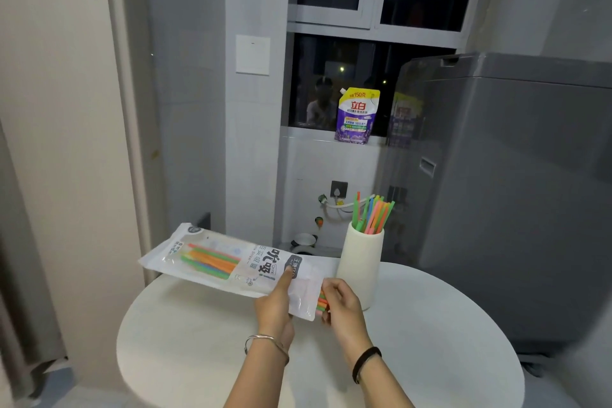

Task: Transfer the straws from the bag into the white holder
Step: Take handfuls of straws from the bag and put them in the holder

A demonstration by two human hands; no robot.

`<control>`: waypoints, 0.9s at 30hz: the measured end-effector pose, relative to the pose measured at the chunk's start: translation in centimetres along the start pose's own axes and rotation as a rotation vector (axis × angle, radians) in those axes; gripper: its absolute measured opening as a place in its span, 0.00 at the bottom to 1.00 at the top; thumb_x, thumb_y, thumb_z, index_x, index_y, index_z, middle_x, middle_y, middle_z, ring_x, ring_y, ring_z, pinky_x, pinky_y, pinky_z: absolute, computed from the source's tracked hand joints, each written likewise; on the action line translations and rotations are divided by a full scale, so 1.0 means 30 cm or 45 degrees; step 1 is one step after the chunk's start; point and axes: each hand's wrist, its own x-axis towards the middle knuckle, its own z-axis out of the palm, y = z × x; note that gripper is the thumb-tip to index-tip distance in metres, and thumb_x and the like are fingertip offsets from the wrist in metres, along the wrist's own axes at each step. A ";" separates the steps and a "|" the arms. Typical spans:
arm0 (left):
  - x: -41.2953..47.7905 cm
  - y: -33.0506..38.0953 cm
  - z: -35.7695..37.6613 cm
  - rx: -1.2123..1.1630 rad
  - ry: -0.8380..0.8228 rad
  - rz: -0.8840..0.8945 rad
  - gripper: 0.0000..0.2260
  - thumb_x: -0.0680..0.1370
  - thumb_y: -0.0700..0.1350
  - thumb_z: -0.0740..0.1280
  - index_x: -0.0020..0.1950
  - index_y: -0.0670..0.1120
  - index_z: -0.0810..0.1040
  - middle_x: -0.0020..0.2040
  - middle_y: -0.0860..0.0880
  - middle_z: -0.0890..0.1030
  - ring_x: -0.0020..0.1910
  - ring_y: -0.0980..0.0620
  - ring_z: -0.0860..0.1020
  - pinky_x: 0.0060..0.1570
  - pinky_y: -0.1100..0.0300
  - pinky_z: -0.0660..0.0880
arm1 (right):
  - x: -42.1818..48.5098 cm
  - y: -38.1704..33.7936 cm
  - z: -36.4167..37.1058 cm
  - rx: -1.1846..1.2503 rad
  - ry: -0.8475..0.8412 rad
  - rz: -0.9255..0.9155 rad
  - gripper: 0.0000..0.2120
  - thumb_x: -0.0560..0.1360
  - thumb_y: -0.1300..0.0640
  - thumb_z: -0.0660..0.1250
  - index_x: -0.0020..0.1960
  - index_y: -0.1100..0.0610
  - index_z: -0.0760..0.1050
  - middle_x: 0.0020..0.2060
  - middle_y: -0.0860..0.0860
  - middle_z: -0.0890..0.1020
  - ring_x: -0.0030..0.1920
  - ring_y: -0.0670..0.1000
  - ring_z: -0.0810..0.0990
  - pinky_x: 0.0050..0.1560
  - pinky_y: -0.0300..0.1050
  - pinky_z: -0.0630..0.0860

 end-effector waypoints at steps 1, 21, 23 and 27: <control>0.001 0.000 -0.001 -0.012 -0.003 -0.011 0.19 0.74 0.37 0.71 0.65 0.37 0.75 0.62 0.40 0.80 0.55 0.43 0.79 0.61 0.44 0.75 | 0.001 -0.001 -0.001 0.009 -0.009 -0.016 0.08 0.79 0.59 0.60 0.43 0.59 0.74 0.29 0.47 0.78 0.23 0.40 0.71 0.24 0.32 0.66; 0.000 0.031 -0.009 -0.111 -0.057 -0.198 0.22 0.76 0.42 0.69 0.69 0.39 0.72 0.67 0.39 0.76 0.65 0.36 0.75 0.41 0.37 0.80 | 0.032 -0.045 -0.107 0.116 0.207 -0.069 0.05 0.74 0.60 0.68 0.43 0.62 0.75 0.23 0.48 0.71 0.20 0.44 0.65 0.21 0.33 0.62; 0.010 0.039 -0.018 -0.156 -0.065 -0.216 0.22 0.77 0.42 0.68 0.70 0.40 0.71 0.67 0.39 0.76 0.65 0.35 0.74 0.29 0.44 0.79 | 0.042 -0.055 -0.146 0.229 0.302 -0.046 0.06 0.74 0.60 0.68 0.40 0.60 0.73 0.21 0.48 0.69 0.19 0.44 0.63 0.20 0.33 0.61; 0.021 0.043 -0.023 -0.188 -0.069 -0.244 0.21 0.78 0.41 0.67 0.70 0.38 0.70 0.68 0.38 0.75 0.66 0.35 0.74 0.27 0.44 0.78 | 0.051 -0.053 -0.180 0.416 0.394 -0.028 0.09 0.74 0.56 0.68 0.37 0.58 0.74 0.23 0.49 0.67 0.19 0.44 0.63 0.20 0.34 0.59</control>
